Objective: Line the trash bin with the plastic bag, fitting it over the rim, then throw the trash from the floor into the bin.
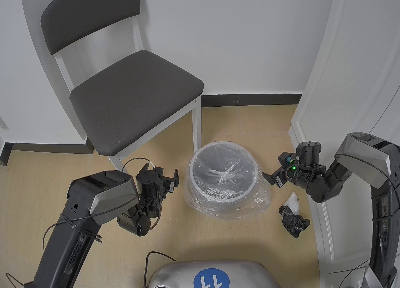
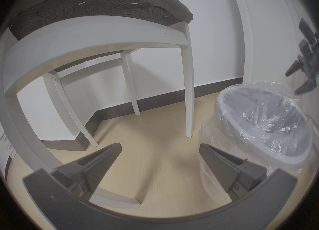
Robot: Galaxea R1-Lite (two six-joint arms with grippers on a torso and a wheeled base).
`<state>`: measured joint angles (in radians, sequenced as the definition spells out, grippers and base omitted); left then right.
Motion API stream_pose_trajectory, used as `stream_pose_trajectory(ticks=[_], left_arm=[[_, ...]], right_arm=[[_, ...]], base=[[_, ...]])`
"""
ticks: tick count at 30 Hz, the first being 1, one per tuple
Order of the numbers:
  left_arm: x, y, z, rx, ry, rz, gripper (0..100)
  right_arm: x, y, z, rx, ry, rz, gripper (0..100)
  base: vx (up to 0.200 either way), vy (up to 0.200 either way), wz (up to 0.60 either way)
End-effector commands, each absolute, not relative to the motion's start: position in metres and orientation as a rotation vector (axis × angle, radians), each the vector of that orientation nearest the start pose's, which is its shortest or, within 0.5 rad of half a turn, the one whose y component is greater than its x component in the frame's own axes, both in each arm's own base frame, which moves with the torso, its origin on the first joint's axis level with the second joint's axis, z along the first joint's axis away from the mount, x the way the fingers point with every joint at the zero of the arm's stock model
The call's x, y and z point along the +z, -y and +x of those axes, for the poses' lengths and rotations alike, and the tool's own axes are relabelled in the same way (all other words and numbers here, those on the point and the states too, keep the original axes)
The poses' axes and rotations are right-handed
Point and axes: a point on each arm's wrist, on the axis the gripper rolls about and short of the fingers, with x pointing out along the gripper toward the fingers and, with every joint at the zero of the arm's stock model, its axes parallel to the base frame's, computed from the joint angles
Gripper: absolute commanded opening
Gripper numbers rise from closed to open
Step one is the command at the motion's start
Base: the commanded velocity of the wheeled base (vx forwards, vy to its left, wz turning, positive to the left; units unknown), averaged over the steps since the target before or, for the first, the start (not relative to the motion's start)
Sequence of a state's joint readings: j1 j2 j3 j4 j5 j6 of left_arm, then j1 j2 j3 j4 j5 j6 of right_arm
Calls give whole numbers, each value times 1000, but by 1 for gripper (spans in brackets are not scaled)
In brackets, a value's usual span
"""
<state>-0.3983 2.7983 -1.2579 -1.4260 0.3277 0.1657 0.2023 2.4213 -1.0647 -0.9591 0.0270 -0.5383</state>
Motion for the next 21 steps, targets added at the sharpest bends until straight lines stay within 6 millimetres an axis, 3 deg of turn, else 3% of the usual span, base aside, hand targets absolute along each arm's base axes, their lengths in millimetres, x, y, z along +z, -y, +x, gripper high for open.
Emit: stream_pose_trajectory(ticks=[1,7,13,21], left_arm=[[-83,173,430,-78,-102,206,100],[-83,173,430,-79,-102,206,100],[-83,173,431,-79,-100,206,100],[-83,173,431,-78,-100,206,100]], right_arm=[[14,-105,415,330,-245,-570,100],[-4,-128,426,284,-244,-525,100],[-22,-134,444,222,-237,-522,100],[-10,-126,457,152,-201,-490,100]], base=[[0,0,0],[0,0,0],[0,0,0],[0,0,0]])
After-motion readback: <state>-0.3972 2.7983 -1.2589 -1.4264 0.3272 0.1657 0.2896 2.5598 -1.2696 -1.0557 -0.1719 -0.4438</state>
